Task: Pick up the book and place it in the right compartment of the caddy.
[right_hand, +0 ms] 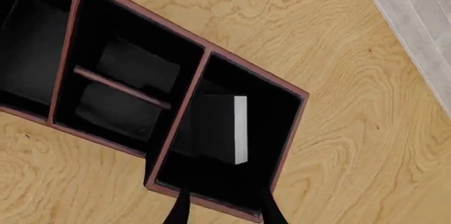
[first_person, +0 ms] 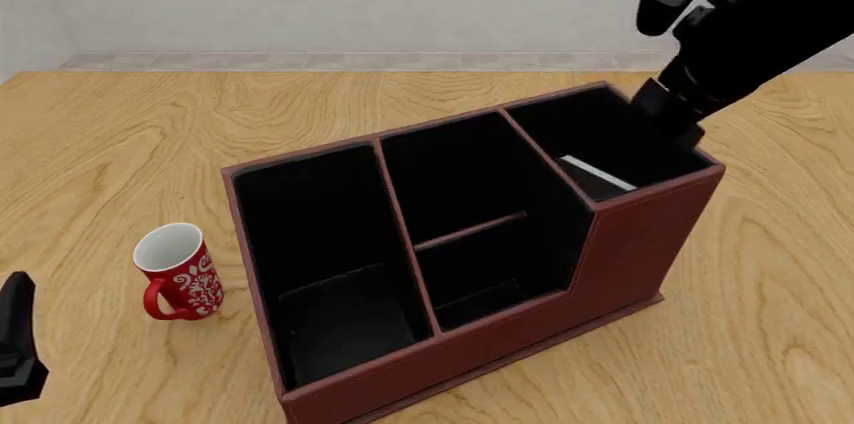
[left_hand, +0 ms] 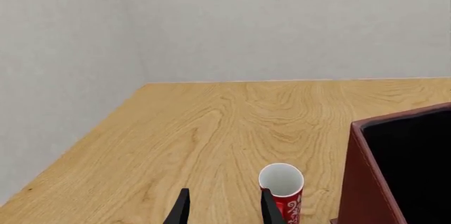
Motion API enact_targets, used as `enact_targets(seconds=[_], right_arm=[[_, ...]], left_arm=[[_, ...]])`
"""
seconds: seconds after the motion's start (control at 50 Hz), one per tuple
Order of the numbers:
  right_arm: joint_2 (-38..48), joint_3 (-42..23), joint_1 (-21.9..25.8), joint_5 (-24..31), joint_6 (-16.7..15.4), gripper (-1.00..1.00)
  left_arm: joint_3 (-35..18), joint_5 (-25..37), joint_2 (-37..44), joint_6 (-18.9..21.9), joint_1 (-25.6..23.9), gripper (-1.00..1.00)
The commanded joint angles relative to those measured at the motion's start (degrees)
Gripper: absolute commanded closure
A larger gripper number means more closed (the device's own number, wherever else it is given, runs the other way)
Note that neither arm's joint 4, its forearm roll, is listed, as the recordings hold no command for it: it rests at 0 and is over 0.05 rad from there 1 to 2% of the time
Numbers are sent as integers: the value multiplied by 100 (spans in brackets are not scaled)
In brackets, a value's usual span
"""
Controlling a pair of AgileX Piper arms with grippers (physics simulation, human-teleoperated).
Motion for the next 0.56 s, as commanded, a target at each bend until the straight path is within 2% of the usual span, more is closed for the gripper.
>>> enact_targets(seconds=[0.02,0.12,0.18,0.24,0.34,0.36,0.48,0.56], right_arm=[[-597,94,188,0,169,-100],[-938,167,179,0,238,-100],[-1131,155,274,0,420,-100],[-1267,267,191,0,302,-100],[-1421,292,210,0,363,-100],[-1589,248,289,0,458,-100],[-1901,292,334,0,421,-100],[-2178,220,428,0,577,-100]], left_arm=[[-124,77,0,13,-28,-100],[-225,147,0,-1,-50,-100],[-262,173,0,15,-57,-100],[-305,204,0,47,-60,-100],[-377,253,0,62,-65,-100],[-431,285,0,67,-61,-100],[-555,381,0,101,-56,-100],[-669,462,0,122,-62,-100]])
